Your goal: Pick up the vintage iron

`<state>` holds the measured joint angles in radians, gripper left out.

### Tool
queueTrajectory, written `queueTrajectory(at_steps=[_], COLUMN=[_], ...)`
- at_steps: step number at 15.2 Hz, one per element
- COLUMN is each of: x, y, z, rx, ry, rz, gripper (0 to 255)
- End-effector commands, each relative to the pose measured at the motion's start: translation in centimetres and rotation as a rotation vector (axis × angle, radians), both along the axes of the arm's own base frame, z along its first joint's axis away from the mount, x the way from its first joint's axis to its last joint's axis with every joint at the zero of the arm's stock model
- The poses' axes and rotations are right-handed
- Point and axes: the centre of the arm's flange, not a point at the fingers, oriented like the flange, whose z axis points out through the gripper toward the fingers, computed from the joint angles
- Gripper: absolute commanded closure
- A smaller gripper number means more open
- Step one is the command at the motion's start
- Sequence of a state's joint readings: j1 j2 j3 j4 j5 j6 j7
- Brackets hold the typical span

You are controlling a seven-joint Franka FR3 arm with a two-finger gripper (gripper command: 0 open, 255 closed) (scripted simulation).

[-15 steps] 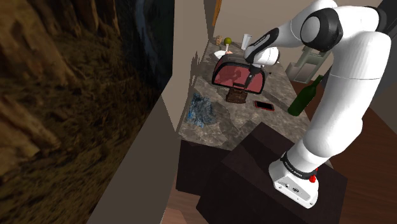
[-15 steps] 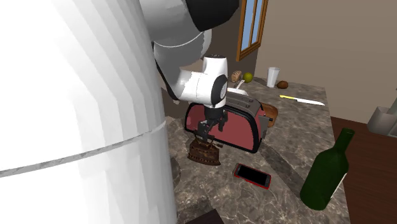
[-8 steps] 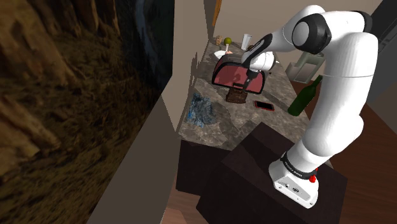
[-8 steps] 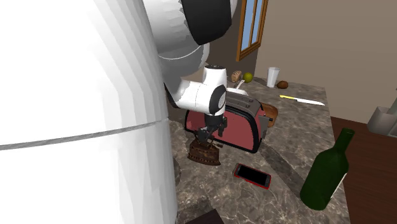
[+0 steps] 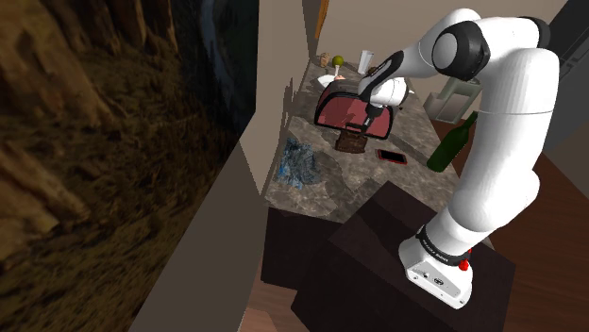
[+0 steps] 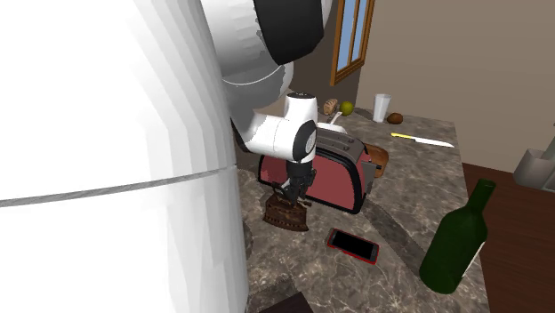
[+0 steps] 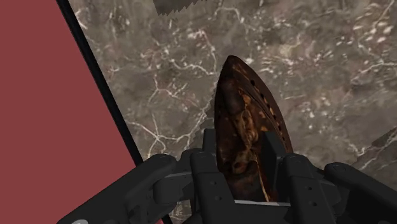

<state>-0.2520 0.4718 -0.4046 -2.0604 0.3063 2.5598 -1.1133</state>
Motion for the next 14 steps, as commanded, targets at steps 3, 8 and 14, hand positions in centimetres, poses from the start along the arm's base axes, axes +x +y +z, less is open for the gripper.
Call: queueTrajectory(at_steps=[3,8,14], x=[0.1,0.1,0.1], y=[0.1,0.1,0.1], z=[0.0,2.6,5.8], rx=[0.001,0.001,0.001], ry=[0.0,0.0,0.0], rz=[0.002,0.002,0.002], gripper=[255,255,255])
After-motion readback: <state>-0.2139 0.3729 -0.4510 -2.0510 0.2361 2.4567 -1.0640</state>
